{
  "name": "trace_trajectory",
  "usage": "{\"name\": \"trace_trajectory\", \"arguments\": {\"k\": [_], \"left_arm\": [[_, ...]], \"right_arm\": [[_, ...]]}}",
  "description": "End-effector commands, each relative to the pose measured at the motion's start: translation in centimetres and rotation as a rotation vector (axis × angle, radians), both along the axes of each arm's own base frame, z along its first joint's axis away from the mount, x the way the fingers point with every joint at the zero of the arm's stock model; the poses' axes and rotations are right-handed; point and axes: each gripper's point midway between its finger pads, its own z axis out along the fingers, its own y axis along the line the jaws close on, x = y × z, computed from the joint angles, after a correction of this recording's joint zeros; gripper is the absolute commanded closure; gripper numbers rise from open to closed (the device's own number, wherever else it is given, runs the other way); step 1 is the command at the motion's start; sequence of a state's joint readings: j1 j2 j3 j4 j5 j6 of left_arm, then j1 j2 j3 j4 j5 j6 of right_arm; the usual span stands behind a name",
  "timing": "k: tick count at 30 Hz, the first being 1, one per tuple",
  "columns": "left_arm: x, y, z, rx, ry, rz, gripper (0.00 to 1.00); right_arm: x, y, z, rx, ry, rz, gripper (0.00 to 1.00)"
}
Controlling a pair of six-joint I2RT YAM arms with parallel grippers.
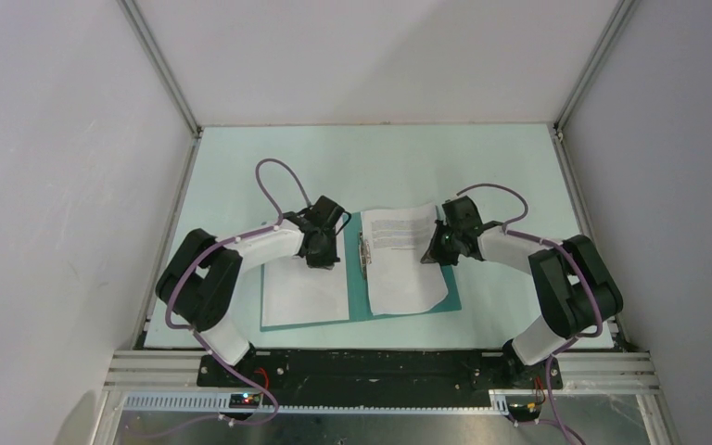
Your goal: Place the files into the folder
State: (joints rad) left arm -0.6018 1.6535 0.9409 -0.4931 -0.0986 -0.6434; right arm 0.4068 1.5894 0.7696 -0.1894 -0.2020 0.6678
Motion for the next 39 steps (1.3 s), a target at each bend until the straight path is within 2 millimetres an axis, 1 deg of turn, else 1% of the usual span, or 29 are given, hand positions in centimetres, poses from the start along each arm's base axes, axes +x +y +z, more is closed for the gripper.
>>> {"name": "trace_trajectory", "arguments": {"k": [1, 7, 9, 10, 11, 12, 19, 24, 29, 39], "left_arm": [[0.9, -0.5, 0.7, -0.005, -0.025, -0.021, 1.0], [1.1, -0.7, 1.2, -0.014, -0.032, -0.019, 1.0], [1.1, -0.8, 1.2, -0.014, -0.031, -0.021, 1.0], [1.0, -0.8, 1.1, -0.014, -0.028, -0.021, 1.0], [1.0, -0.8, 1.1, -0.015, -0.027, -0.02, 1.0], [1.0, -0.7, 1.1, -0.015, -0.027, -0.02, 1.0], [1.1, -0.8, 1.3, -0.017, -0.029, -0.024, 1.0], [1.2, -0.9, 1.4, -0.017, -0.032, -0.026, 1.0], [1.1, -0.8, 1.5, -0.016, -0.033, -0.027, 1.0], [1.2, -0.8, 1.7, -0.014, -0.036, -0.034, 1.0]], "right_arm": [[0.4, -0.3, 0.8, -0.058, -0.045, 0.02, 1.0], [0.4, -0.1, 1.1, -0.056, -0.053, 0.019, 1.0], [0.4, -0.2, 1.3, -0.06, -0.059, 0.017, 0.94], [0.4, -0.2, 1.5, -0.061, -0.067, 0.018, 0.88], [0.5, -0.3, 1.6, -0.062, -0.071, 0.017, 0.85], [0.5, -0.3, 1.8, -0.062, -0.077, 0.017, 0.79], [0.6, -0.4, 2.3, -0.067, -0.084, 0.018, 0.59], [0.9, -0.6, 2.8, -0.077, -0.096, 0.018, 0.51], [1.1, -0.9, 3.0, -0.107, -0.1, 0.024, 0.44], [1.4, -1.6, 2.1, -0.133, -0.083, 0.043, 0.27]]}}
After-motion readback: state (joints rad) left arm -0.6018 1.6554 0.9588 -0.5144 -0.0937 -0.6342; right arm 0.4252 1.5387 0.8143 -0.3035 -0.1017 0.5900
